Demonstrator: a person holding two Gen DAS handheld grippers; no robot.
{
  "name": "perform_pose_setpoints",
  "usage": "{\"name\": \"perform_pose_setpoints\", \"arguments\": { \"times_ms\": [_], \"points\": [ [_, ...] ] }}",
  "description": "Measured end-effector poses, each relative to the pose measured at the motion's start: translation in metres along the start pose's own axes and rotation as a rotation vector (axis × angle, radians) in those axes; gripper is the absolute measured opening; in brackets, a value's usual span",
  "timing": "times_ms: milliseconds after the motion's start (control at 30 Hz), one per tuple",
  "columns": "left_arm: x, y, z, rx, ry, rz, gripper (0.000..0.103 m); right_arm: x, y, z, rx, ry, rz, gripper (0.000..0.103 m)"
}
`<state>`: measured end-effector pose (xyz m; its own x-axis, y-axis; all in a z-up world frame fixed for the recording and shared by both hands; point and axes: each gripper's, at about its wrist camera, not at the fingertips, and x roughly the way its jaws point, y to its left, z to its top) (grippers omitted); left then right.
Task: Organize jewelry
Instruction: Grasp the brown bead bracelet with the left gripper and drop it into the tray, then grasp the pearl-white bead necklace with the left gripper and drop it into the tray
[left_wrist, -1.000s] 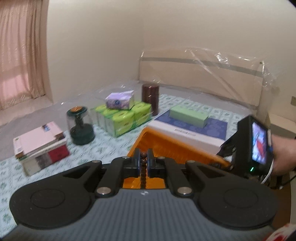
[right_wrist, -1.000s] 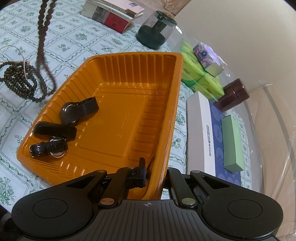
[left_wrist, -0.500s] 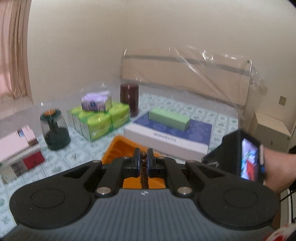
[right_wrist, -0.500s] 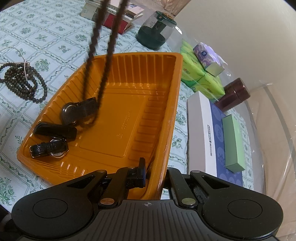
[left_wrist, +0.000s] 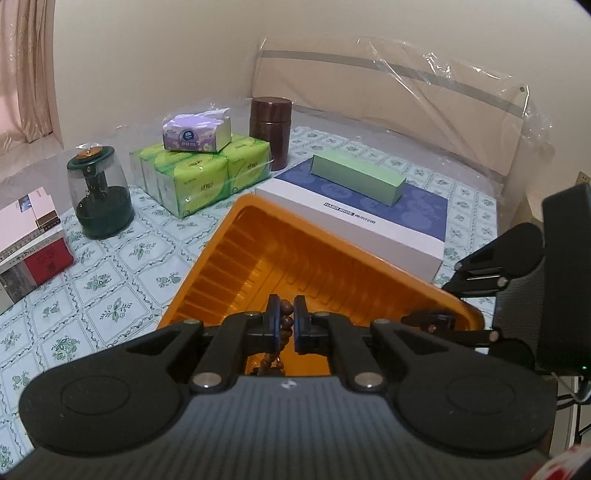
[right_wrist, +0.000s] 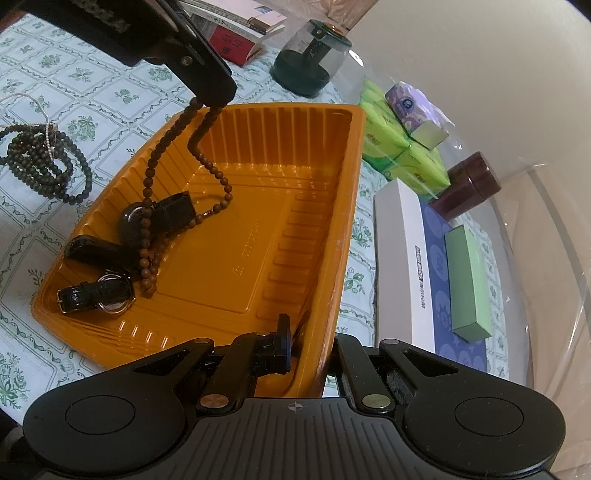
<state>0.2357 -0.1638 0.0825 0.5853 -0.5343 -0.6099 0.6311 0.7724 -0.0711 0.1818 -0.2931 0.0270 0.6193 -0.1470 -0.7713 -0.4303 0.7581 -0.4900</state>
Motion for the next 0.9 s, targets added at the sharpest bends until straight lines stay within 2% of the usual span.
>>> {"name": "perform_pose_setpoints", "arguments": {
  "times_ms": [500, 567, 700, 900],
  "points": [
    [0.026, 0.02, 0.012, -0.028, 0.045, 0.038, 0.008, 0.001, -0.001, 0.0, 0.006, 0.003, 0.003, 0.005],
    [0.02, 0.022, 0.012, -0.033, 0.031, 0.042, 0.008, 0.001, -0.001, 0.0, 0.005, 0.002, 0.003, 0.005],
    [-0.002, 0.033, 0.01, -0.043, -0.002, 0.072, 0.016, 0.0, -0.001, 0.0, 0.004, 0.001, 0.001, 0.005],
    [-0.047, 0.067, -0.013, -0.091, -0.02, 0.147, 0.019, -0.002, 0.001, 0.001, -0.003, 0.0, -0.005, 0.005]
  ]
}}
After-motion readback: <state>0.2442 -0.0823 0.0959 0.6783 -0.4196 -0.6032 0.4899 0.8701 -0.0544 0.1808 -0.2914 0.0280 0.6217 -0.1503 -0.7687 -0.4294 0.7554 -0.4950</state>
